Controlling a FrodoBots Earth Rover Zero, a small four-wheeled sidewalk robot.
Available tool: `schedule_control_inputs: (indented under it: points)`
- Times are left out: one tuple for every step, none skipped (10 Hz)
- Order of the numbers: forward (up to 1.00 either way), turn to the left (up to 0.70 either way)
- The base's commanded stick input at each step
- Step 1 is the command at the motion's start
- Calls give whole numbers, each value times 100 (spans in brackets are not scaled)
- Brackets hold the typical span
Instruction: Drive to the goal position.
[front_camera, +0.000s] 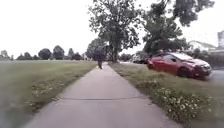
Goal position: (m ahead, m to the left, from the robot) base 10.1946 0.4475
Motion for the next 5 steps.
schedule_control_inputs:
  points:
    - [70, 0]
    - [70, 0]
    - [70, 0]
    - [70, 0]
    - [70, 0]
